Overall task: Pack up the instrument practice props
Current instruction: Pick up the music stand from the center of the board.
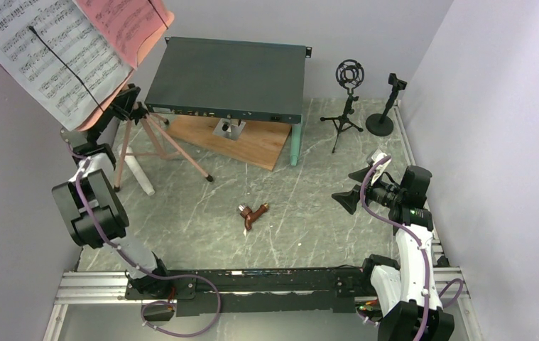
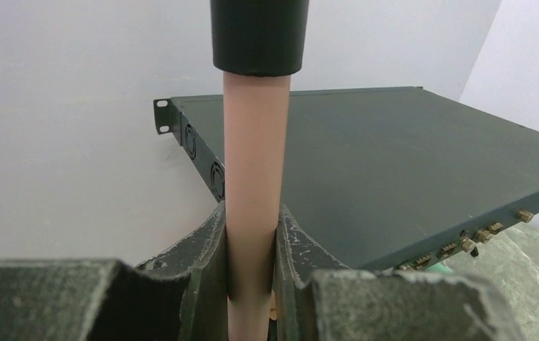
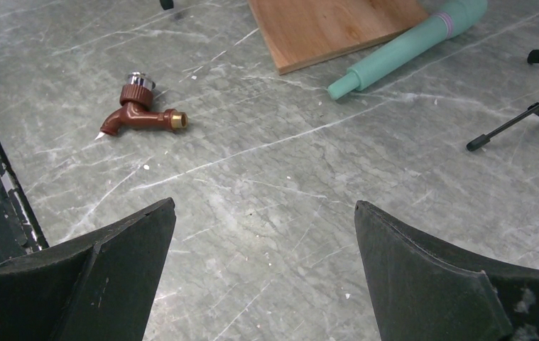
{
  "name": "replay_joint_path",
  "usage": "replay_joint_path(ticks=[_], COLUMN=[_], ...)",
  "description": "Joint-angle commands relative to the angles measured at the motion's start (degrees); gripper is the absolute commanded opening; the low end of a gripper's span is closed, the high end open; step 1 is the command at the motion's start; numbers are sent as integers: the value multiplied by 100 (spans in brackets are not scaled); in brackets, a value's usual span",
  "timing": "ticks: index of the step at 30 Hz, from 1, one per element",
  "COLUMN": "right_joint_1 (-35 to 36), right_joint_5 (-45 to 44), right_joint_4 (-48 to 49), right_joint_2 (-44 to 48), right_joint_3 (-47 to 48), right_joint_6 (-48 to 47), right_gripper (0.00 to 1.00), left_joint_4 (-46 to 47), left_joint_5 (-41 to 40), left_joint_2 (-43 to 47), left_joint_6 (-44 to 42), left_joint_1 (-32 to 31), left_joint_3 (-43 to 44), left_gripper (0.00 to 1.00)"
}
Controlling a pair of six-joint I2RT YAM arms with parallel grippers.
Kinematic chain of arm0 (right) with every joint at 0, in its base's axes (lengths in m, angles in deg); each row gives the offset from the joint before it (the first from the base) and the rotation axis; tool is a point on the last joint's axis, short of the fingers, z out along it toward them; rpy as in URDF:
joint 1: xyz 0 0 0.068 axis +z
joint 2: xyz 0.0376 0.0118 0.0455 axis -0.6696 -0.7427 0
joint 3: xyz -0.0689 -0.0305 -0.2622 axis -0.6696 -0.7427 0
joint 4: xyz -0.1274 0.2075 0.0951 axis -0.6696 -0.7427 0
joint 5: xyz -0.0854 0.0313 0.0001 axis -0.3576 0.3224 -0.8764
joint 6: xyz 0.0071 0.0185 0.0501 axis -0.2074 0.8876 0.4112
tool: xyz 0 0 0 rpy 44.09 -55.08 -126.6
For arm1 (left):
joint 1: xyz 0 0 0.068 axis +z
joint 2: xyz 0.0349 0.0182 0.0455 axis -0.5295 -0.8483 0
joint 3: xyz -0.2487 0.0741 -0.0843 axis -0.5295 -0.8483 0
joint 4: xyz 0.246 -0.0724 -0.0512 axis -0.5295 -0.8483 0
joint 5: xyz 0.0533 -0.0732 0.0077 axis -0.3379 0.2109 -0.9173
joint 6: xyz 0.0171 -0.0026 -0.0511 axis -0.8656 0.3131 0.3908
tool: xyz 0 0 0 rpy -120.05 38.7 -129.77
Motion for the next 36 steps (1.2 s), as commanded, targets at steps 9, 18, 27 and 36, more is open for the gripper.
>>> replay_joint_path(ticks=[9, 18, 27, 36], right_joint_1=[-16, -11, -20, -15], right_joint_5=[156, 161, 180, 219], right_joint_4=[103, 76, 59, 10], right_joint_2=[43, 52, 70, 87], right_joint_3=[143, 148, 155, 173], right_joint_6=[-130, -158, -159, -178], right_gripper=[99, 99, 99, 99], left_joint_4=[-1082, -974, -1302, -2011], left_joint_5=[-777, -678, -615, -620], left_joint_2=[1820, 2215, 2784, 3333], left_joint_6=[-937, -734, -672, -778], left_joint_1=[149, 141, 89, 46], left_joint_3=[-70, -56, -177, -277], left_gripper=[0, 0, 0, 0])
